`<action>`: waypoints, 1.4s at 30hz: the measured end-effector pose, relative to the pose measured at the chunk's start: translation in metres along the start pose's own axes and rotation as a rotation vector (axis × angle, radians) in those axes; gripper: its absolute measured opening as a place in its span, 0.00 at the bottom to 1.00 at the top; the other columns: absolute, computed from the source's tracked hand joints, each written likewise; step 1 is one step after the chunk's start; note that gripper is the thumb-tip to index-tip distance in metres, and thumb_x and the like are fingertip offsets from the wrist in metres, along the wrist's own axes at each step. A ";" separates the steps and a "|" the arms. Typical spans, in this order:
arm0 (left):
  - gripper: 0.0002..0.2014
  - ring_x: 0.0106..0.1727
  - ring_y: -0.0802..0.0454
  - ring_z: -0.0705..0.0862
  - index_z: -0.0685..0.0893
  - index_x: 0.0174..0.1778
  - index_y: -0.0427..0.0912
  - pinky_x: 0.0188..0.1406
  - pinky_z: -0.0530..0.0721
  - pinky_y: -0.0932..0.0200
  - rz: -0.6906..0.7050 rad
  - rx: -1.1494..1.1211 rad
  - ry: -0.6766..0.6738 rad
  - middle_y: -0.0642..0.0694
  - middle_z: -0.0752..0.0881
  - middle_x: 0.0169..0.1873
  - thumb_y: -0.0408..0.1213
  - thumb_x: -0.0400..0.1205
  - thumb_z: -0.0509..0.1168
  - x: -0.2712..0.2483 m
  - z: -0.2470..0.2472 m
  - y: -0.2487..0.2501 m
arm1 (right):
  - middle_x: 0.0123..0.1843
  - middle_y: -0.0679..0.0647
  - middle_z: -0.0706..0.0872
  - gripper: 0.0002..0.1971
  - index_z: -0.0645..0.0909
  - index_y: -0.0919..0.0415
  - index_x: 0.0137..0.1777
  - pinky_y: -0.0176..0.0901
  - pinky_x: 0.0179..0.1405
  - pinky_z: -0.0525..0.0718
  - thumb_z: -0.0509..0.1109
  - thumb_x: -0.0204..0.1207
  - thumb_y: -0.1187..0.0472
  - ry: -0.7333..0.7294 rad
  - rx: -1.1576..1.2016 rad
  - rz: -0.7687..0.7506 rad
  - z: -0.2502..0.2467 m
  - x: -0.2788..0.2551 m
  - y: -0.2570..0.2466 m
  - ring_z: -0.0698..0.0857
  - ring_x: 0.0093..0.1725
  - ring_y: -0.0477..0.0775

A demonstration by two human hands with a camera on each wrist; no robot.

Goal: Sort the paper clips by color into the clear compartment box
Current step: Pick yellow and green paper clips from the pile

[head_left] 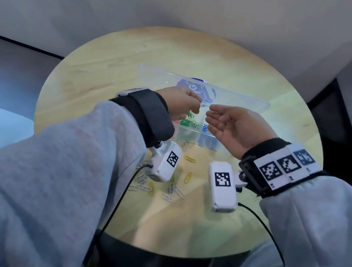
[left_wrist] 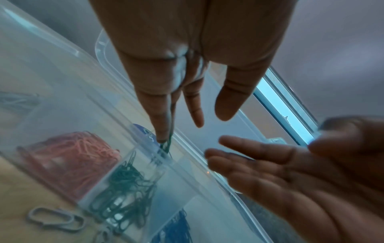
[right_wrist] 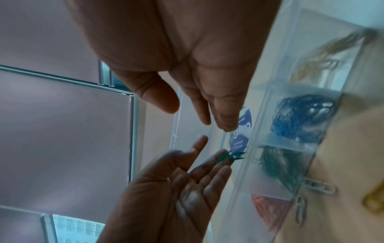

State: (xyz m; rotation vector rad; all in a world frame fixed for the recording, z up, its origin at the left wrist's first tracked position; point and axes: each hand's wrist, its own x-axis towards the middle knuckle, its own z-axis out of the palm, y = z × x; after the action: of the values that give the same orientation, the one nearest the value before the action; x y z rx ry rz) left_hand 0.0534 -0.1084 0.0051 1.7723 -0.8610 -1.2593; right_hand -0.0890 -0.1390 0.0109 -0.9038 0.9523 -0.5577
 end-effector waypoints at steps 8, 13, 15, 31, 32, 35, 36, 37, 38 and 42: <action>0.11 0.38 0.53 0.82 0.80 0.45 0.45 0.39 0.84 0.66 0.119 0.069 -0.015 0.44 0.82 0.40 0.23 0.80 0.60 -0.033 -0.021 -0.016 | 0.43 0.59 0.83 0.12 0.80 0.62 0.44 0.44 0.52 0.83 0.58 0.78 0.76 -0.061 -0.499 -0.029 -0.027 -0.025 0.012 0.83 0.43 0.54; 0.08 0.35 0.56 0.79 0.82 0.49 0.50 0.34 0.75 0.63 0.079 0.802 -0.049 0.53 0.80 0.35 0.34 0.77 0.66 -0.062 -0.024 -0.039 | 0.43 0.47 0.83 0.10 0.79 0.54 0.56 0.43 0.54 0.83 0.70 0.75 0.60 -0.112 -1.319 -0.037 -0.030 -0.025 0.029 0.84 0.44 0.50; 0.12 0.43 0.53 0.78 0.82 0.54 0.52 0.41 0.73 0.63 0.036 1.059 -0.073 0.54 0.78 0.41 0.37 0.76 0.67 -0.070 -0.017 -0.048 | 0.53 0.48 0.82 0.21 0.77 0.53 0.65 0.39 0.53 0.79 0.73 0.73 0.55 -0.125 -1.529 -0.038 -0.023 -0.024 0.039 0.80 0.49 0.49; 0.17 0.55 0.47 0.82 0.84 0.54 0.55 0.47 0.80 0.54 0.205 1.376 -0.227 0.50 0.83 0.53 0.30 0.75 0.64 -0.056 0.016 -0.070 | 0.48 0.47 0.75 0.13 0.78 0.50 0.52 0.42 0.48 0.78 0.75 0.69 0.57 -0.267 -1.693 -0.198 -0.012 -0.003 0.070 0.77 0.48 0.51; 0.16 0.54 0.47 0.82 0.84 0.53 0.55 0.48 0.80 0.54 0.206 1.376 -0.226 0.51 0.83 0.52 0.32 0.75 0.65 -0.055 0.015 -0.071 | 0.46 0.46 0.75 0.11 0.77 0.50 0.49 0.41 0.47 0.78 0.75 0.69 0.57 -0.274 -1.690 -0.194 -0.011 -0.003 0.070 0.77 0.48 0.51; 0.11 0.54 0.47 0.81 0.84 0.52 0.54 0.48 0.81 0.53 0.223 1.388 -0.208 0.50 0.82 0.52 0.36 0.76 0.67 -0.053 0.013 -0.073 | 0.40 0.44 0.76 0.06 0.78 0.49 0.42 0.40 0.43 0.77 0.73 0.71 0.59 -0.292 -1.703 -0.177 -0.009 -0.003 0.068 0.78 0.45 0.51; 0.11 0.54 0.47 0.81 0.84 0.52 0.54 0.48 0.80 0.54 0.227 1.390 -0.201 0.50 0.82 0.52 0.36 0.76 0.67 -0.052 0.013 -0.073 | 0.40 0.44 0.76 0.05 0.78 0.49 0.42 0.39 0.42 0.76 0.72 0.72 0.59 -0.301 -1.714 -0.172 -0.008 -0.004 0.067 0.78 0.44 0.50; 0.11 0.55 0.47 0.81 0.84 0.53 0.54 0.47 0.79 0.54 0.230 1.392 -0.193 0.50 0.82 0.52 0.38 0.77 0.67 -0.051 0.013 -0.074 | 0.40 0.45 0.77 0.04 0.78 0.50 0.42 0.38 0.41 0.75 0.71 0.73 0.59 -0.310 -1.725 -0.169 -0.007 -0.005 0.067 0.78 0.44 0.50; 0.11 0.55 0.47 0.81 0.84 0.55 0.53 0.47 0.78 0.55 0.232 1.395 -0.180 0.50 0.82 0.53 0.39 0.77 0.67 -0.050 0.013 -0.074 | 0.41 0.46 0.77 0.04 0.78 0.50 0.42 0.38 0.41 0.74 0.70 0.74 0.60 -0.318 -1.735 -0.163 -0.006 -0.005 0.066 0.77 0.44 0.50; 0.14 0.57 0.48 0.81 0.81 0.58 0.53 0.47 0.77 0.55 0.190 1.376 -0.135 0.52 0.81 0.55 0.45 0.76 0.69 -0.050 0.008 -0.076 | 0.45 0.49 0.81 0.01 0.78 0.53 0.44 0.40 0.42 0.76 0.67 0.76 0.61 -0.333 -1.784 -0.107 -0.003 -0.009 0.065 0.78 0.45 0.52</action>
State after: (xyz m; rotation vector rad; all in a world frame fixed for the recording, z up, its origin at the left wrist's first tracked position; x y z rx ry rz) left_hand 0.0381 -0.0312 -0.0425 2.4588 -2.2455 -0.5946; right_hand -0.0943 -0.0997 -0.0415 -2.5156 0.9476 0.5769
